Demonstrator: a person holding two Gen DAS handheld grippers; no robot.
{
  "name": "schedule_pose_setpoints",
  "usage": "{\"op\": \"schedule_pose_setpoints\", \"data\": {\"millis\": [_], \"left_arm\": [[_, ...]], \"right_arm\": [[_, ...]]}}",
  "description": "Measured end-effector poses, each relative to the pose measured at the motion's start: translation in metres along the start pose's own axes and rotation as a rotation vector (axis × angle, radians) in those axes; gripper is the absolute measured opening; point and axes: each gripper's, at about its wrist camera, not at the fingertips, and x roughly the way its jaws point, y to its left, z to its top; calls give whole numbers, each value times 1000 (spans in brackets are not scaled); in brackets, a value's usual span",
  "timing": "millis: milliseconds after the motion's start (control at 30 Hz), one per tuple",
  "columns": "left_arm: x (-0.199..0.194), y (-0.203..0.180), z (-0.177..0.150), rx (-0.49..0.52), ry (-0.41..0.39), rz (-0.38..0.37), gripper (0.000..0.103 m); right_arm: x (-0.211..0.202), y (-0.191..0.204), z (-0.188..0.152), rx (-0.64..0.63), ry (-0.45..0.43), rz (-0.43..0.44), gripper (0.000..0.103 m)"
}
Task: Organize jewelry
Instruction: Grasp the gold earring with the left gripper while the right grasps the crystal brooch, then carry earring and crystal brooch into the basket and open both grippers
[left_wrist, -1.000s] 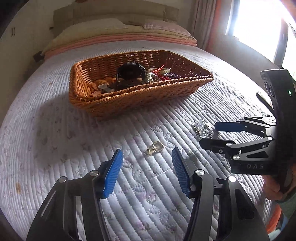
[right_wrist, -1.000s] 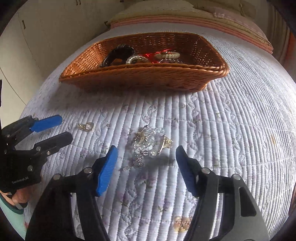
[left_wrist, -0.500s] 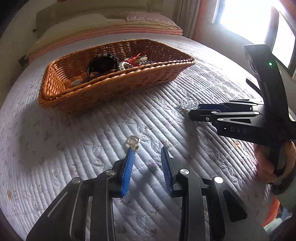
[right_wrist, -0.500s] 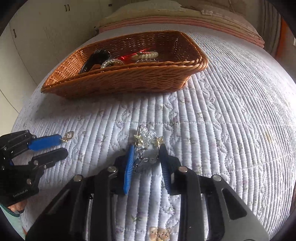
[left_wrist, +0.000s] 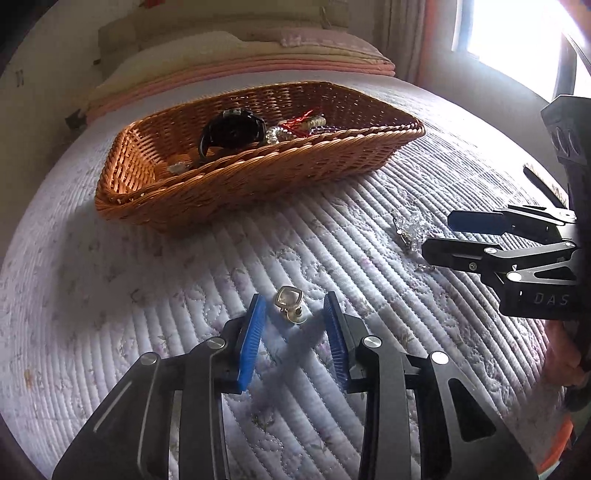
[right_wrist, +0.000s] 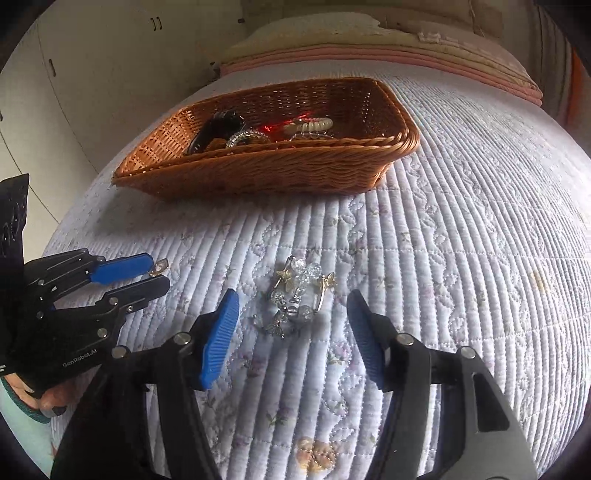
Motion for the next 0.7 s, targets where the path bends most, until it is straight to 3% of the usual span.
{"op": "schedule_pose_setpoints", "data": {"millis": [200, 233, 267, 333, 367, 700], "left_arm": [[0, -4, -2, 14, -11, 25, 31], [-1, -6, -3, 19, -12, 32, 29], [-1, -7, -4, 25, -14, 40, 23], [-1, -8, -5, 34, -19, 41, 11], [-1, -8, -5, 36, -22, 42, 11], [-20, -8, -8, 38, -86, 17, 8]], "right_arm": [[20, 0, 7, 0, 60, -17, 56], [22, 1, 8, -8, 56, -22, 51], [23, 3, 8, -18, 53, -29, 35], [25, 4, 8, -20, 54, -36, 25], [25, 3, 9, -17, 52, -31, 18], [5, -5, 9, 18, 7, 61, 12]]}}
